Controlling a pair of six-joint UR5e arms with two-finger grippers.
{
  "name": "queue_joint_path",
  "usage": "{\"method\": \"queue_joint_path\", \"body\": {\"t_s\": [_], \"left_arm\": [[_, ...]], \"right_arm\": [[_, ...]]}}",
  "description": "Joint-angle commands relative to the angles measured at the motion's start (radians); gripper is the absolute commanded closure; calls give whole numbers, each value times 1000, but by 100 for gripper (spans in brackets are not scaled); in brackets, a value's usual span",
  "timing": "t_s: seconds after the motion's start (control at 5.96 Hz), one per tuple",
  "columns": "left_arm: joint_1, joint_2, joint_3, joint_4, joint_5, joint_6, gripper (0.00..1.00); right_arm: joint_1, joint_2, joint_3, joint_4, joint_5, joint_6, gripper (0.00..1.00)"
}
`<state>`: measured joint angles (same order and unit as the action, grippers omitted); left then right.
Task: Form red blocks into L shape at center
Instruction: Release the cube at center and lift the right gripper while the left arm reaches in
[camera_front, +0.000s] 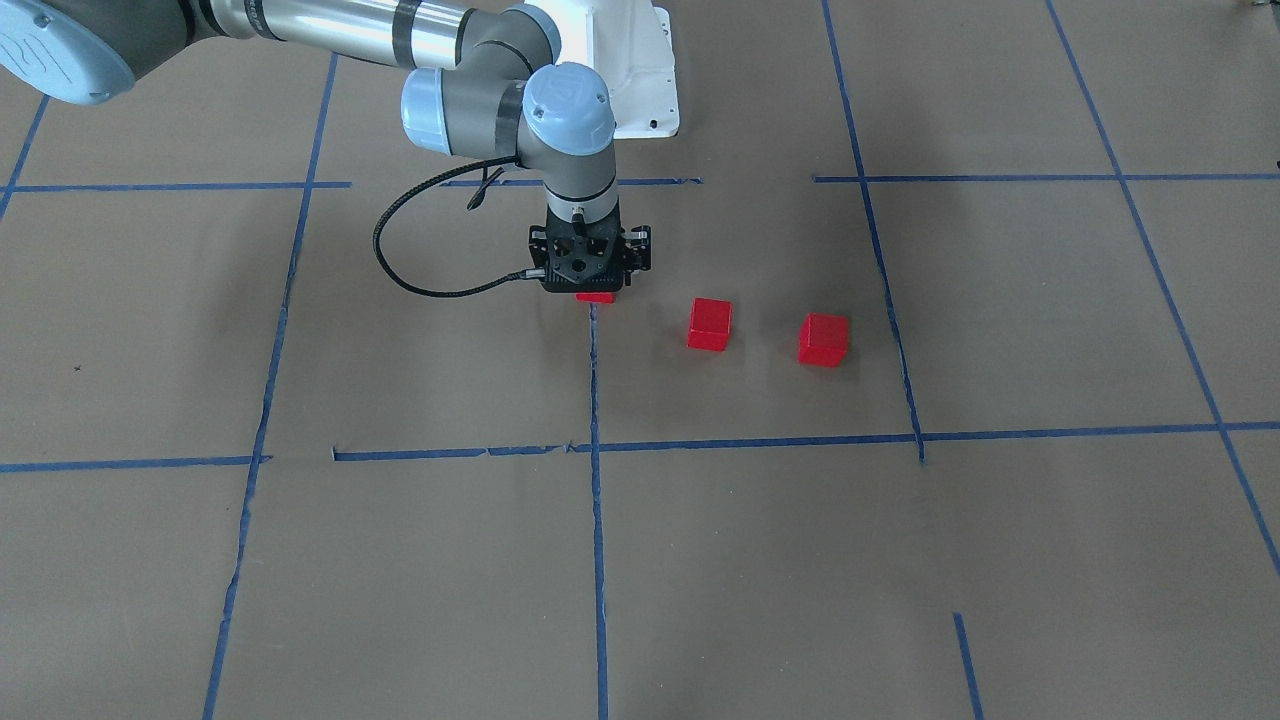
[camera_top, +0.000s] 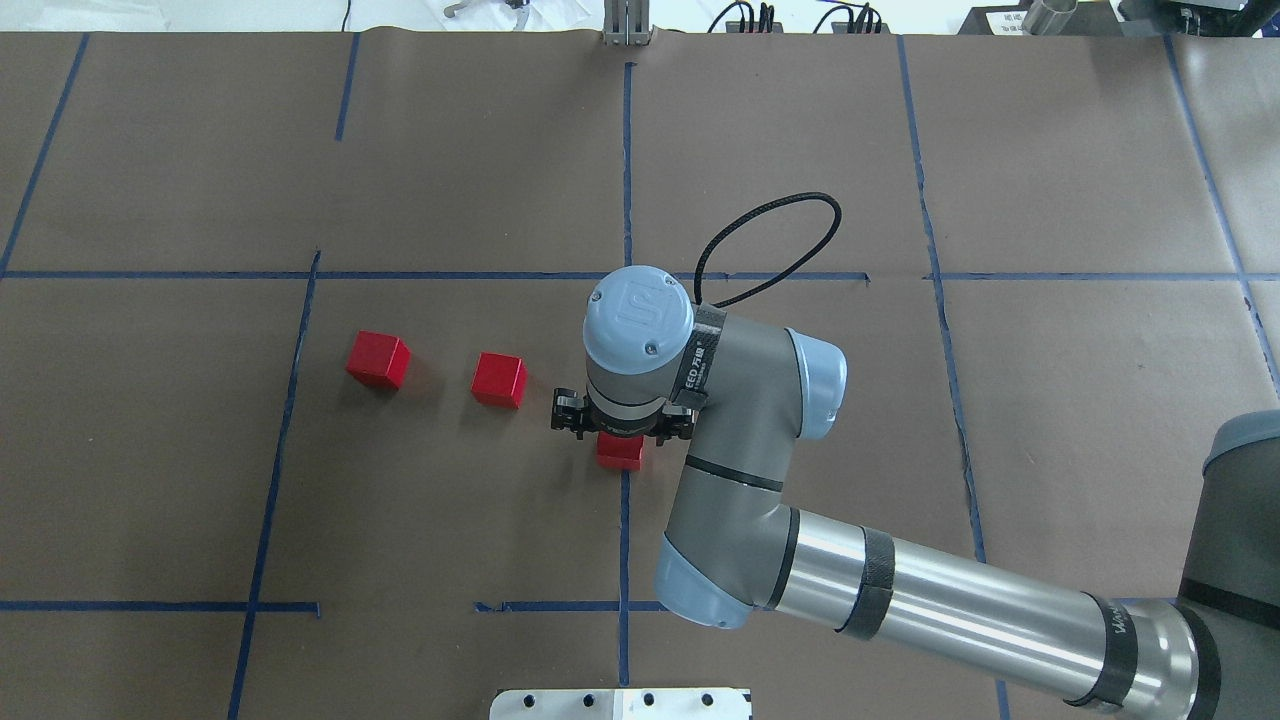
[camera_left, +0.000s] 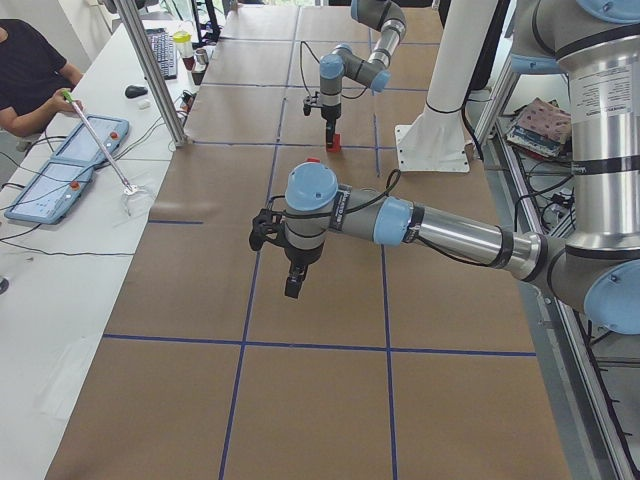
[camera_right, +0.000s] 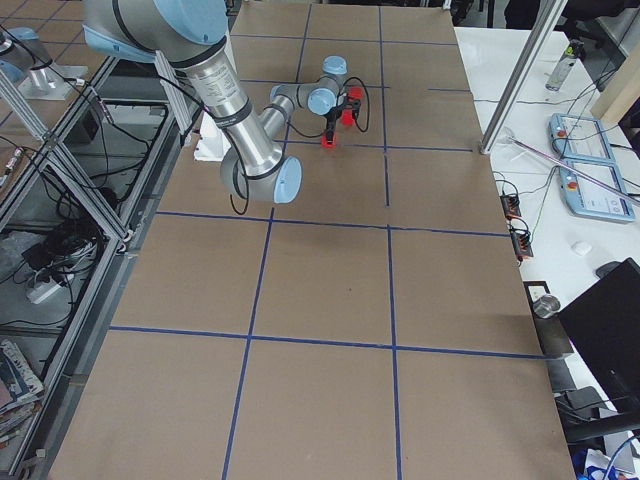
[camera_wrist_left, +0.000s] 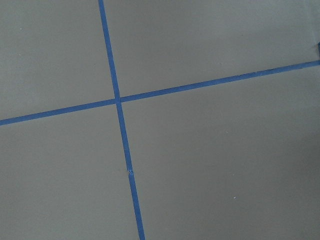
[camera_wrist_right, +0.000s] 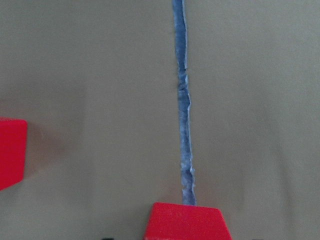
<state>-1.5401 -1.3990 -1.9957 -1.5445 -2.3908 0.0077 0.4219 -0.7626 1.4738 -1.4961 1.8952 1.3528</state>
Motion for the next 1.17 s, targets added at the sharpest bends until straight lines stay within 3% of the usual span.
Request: {"method": "queue_joint_path", "body": {"t_s": [0.0,0.17,0.34,0.5,0.84,1.01], "left_arm": [[1,-1,0,3,-27,-2,0],[43,-18,0,-8,-51,-2,0],[126,-72,-2,-3,-86,-5,0],[250,-122,-18,-9,-88,-156,0],[523,-341,-51,-6,-62,-562,0],[675,-454,-46,-3,81,-671,0]], "right_arm": [[11,0,47,-41,1,-1,0],[59,-38,186,-120,14,-3,0],[90,-116,306,-125,34,-3,0],[103,-200,374,-119,45,-3,0],[161,-326,491,-118,105,-18,0],[167,-404,570,-119,113,-23,0]]}}
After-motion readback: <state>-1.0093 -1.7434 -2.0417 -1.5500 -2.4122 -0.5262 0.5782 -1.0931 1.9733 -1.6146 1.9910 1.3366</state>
